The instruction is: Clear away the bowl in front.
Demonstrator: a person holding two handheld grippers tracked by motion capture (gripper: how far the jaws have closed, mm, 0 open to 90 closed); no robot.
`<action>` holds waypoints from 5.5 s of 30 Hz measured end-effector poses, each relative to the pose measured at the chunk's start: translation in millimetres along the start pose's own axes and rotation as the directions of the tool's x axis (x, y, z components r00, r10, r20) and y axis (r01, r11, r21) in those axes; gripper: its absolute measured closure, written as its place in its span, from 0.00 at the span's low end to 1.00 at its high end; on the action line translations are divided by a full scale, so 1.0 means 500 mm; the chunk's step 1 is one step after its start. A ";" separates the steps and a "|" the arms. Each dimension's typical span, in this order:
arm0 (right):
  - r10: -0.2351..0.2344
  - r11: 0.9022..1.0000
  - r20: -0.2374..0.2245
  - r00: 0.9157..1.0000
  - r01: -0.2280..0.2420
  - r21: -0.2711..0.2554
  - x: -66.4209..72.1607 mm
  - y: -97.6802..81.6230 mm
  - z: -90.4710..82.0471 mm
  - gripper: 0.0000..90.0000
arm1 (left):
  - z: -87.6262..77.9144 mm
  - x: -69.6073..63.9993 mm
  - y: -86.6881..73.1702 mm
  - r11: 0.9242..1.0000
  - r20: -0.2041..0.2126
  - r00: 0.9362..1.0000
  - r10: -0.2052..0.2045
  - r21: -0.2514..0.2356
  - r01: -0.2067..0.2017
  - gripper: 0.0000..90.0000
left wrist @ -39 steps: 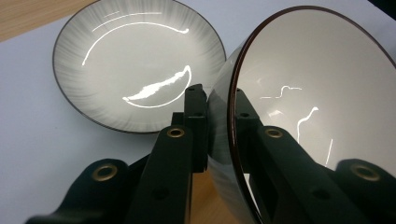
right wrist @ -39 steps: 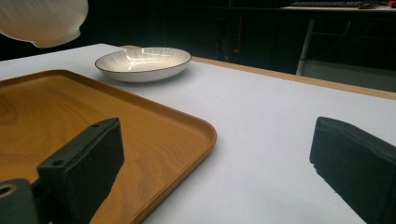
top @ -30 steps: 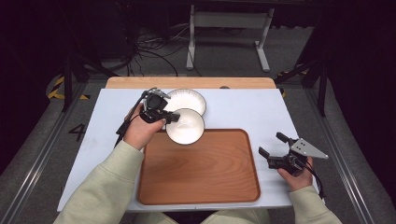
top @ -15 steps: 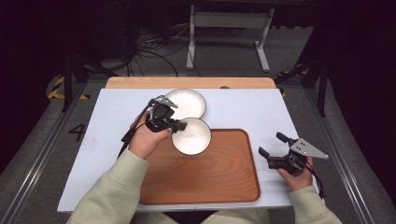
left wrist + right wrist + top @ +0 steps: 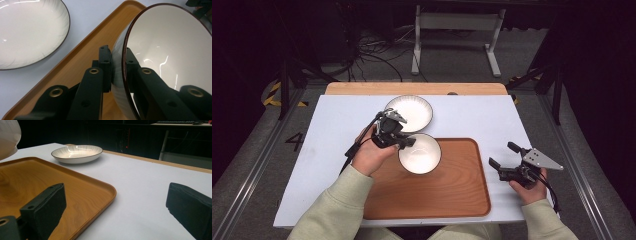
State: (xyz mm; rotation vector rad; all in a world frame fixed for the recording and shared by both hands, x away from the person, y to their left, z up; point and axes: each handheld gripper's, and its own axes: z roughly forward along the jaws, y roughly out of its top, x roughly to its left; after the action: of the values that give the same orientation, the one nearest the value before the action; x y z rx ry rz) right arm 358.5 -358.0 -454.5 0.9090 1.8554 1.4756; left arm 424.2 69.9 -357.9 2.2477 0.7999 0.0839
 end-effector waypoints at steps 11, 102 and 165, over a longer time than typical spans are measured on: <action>-0.002 1.000 -0.002 1.000 0.002 -0.001 0.001 0.000 0.000 0.04 | 0.036 -0.008 -0.003 0.995 0.031 0.998 0.054 0.078 -0.056 0.91; -0.018 1.000 -0.032 0.999 0.017 -0.013 0.002 -0.001 -0.003 0.02 | -0.073 0.004 -0.121 0.966 -0.046 0.992 0.116 -0.225 -0.123 0.45; -0.005 0.999 -0.064 0.998 0.001 -0.054 -0.003 -0.005 -0.011 0.03 | -0.122 0.126 -0.381 0.862 -0.212 0.976 -0.044 -0.502 -0.070 0.04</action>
State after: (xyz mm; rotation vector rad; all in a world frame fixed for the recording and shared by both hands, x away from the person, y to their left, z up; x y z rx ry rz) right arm 354.7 -362.5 -455.6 0.8421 1.8518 1.5624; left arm 358.0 245.9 -451.1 1.7547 0.7672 0.4993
